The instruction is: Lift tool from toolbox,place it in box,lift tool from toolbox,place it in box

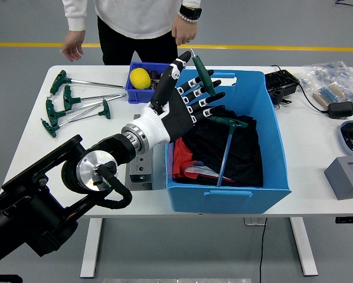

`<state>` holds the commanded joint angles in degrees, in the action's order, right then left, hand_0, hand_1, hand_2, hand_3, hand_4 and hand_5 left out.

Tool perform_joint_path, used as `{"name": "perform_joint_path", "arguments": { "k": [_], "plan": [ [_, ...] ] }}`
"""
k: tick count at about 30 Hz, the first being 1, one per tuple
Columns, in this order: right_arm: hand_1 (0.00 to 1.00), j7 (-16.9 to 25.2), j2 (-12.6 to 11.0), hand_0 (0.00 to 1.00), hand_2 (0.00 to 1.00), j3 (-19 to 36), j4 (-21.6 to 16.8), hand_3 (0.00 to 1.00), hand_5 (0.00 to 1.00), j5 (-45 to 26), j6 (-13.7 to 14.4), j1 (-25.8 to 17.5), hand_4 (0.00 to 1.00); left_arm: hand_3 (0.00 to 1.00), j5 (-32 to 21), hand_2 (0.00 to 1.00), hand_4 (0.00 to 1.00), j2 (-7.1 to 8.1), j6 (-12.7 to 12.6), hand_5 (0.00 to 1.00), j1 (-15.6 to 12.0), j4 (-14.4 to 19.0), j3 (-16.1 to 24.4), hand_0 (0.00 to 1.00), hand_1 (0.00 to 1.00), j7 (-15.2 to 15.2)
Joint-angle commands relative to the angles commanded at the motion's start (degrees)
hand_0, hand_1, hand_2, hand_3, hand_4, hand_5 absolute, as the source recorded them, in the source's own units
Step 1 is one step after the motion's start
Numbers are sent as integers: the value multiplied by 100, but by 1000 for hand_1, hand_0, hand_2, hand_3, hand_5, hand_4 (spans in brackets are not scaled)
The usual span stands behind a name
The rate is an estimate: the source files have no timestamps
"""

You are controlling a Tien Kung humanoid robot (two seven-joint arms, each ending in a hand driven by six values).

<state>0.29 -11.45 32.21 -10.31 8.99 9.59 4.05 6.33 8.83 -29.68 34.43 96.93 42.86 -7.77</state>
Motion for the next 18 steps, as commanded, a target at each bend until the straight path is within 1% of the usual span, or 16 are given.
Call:
{"name": "perform_joint_path", "arguments": {
  "k": [4, 9, 11, 14, 16, 18],
  "plan": [
    [649, -3, -1, 689, 724, 4, 0, 587, 758, -8, -2, 5, 831, 793, 402, 821, 804, -17, 242, 779, 218, -329, -462, 485, 658, -176],
    [649, -12, -7, 689, 724, 25, 0, 588, 757, 24, -3, 23, 831, 792, 1024, 821, 807, -90, 618, 782, 555, -992, -1041, 490, 660, -454],
    [649, -14, -12, 689, 725, 24, 0, 588, 758, 19, -2, 33, 832, 788, 1339, 809, 811, -111, 665, 790, 662, -1247, -1223, 484, 658, -534],
    [649, -13, -20, 689, 725, 42, 0, 588, 758, 13, 0, 48, 832, 788, 1939, 809, 811, -151, 874, 790, 866, -1629, -1568, 484, 658, -711],
    [649, -16, -24, 689, 725, 51, 0, 588, 758, 23, 0, 54, 832, 788, 2362, 809, 811, -194, 966, 790, 998, -1838, -1787, 484, 658, -788],
    [649, -19, -31, 689, 725, 53, 0, 588, 758, 36, 0, 67, 832, 786, 2783, 804, 813, -250, 1001, 796, 1131, -2048, -1976, 478, 662, -869]
  ]
}}
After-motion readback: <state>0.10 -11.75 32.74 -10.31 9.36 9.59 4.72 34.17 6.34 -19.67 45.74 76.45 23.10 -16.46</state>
